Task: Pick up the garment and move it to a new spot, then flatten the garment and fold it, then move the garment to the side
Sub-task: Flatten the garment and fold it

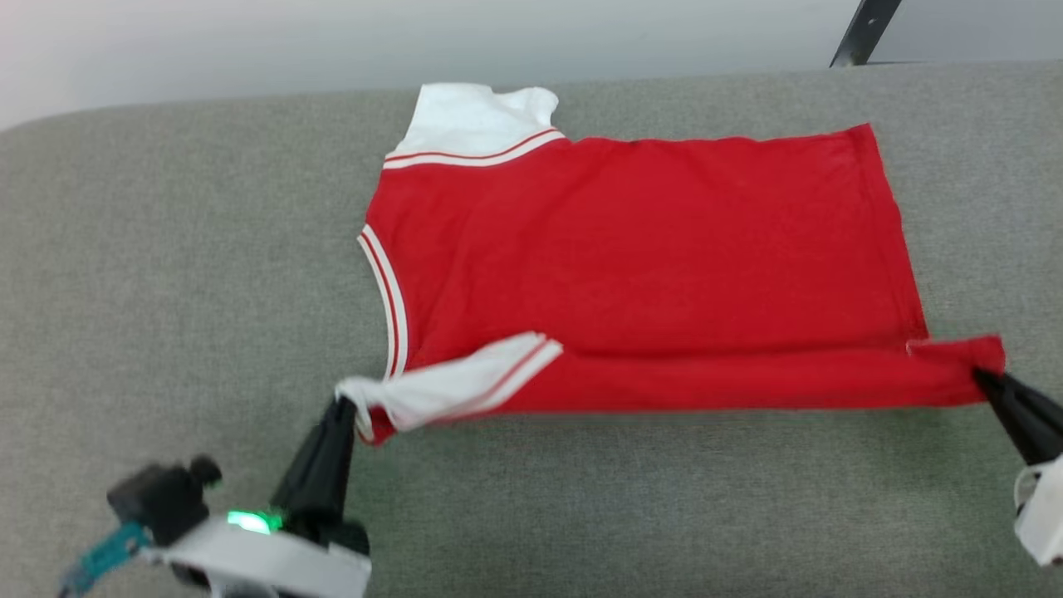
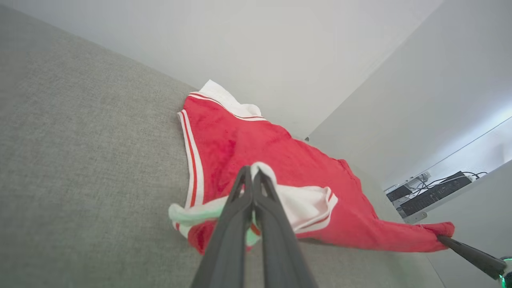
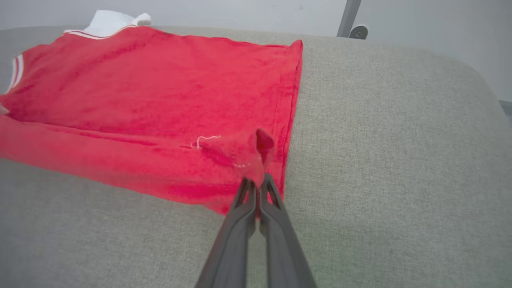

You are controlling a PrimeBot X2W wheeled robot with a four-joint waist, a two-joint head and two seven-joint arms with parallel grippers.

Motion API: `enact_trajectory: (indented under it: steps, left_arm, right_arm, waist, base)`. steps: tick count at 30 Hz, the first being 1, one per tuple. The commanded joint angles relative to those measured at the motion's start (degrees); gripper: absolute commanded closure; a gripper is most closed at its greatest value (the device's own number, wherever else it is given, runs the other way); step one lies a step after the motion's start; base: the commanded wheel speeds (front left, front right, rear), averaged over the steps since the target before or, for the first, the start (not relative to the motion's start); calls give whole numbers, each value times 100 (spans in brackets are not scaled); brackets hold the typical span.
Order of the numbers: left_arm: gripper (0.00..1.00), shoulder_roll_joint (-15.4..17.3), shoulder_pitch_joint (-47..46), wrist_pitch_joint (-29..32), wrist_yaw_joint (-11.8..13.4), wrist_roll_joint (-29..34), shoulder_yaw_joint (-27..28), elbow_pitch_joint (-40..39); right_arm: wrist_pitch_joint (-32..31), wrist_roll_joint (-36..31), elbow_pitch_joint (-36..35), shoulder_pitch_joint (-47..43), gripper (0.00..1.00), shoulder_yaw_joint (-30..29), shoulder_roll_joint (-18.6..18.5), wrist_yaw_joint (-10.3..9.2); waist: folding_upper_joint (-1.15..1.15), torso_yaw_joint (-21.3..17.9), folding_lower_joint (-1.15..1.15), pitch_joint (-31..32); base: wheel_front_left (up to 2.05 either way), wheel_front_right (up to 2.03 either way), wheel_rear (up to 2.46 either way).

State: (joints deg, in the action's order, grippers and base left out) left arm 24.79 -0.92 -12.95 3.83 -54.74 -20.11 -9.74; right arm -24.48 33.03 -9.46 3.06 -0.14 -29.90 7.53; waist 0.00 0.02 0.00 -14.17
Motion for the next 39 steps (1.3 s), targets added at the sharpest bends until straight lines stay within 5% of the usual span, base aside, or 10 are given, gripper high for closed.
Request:
enact_trajectory:
  steps: [1,14,33,34,35,36,37,38,39]
  left_arm:
    - [100,-30,-210,-19,-31,58,35,88]
    - [100,-460,-2027,-124,-114,763,-181,1633]
    - [100,-368,-2383,233,76,1286,-670,2763]
    - [85,-362,-2393,242,72,1295,-681,2788]
    - [64,-334,-2402,244,85,1321,-688,2800]
    - [26,-310,-2412,232,117,1334,-680,2807]
    - [0,-290,-2417,242,141,1354,-683,2796]
    - [0,-254,-2417,250,155,1369,-684,2767]
    - [0,-210,-2419,273,188,1406,-682,2711]
  right_arm:
    - [-48,-80,71,157,100,-10,24,-9]
    - [70,-413,1282,1733,100,245,174,-10]
    - [534,-325,2476,2073,100,797,288,-10]
    - [561,-320,2507,2086,100,832,285,-10]
    - [628,-342,2517,2100,85,868,282,-9]
    - [702,-380,2525,2117,58,883,271,-9]
    - [774,-418,2525,2118,18,899,252,-9]
    - [843,-432,2518,2106,0,900,237,-9]
    - [918,-445,2495,2093,0,884,236,-9]
  waist:
    - [0,35,0,-101]
    - [0,68,0,-795]
    - [0,35,0,-1061]
    - [0,33,0,-1041]
    - [0,26,0,-1012]
    - [0,26,0,-970]
    - [0,32,0,-918]
    - [0,38,0,-859]
    - [0,45,0,-798]
  base:
    - [0,0,0]
    - [0,0,0]
    - [0,0,0]
    - [0,0,0]
    - [0,0,0]
    - [0,0,0]
    - [0,0,0]
    - [0,0,0]
    - [0,0,0]
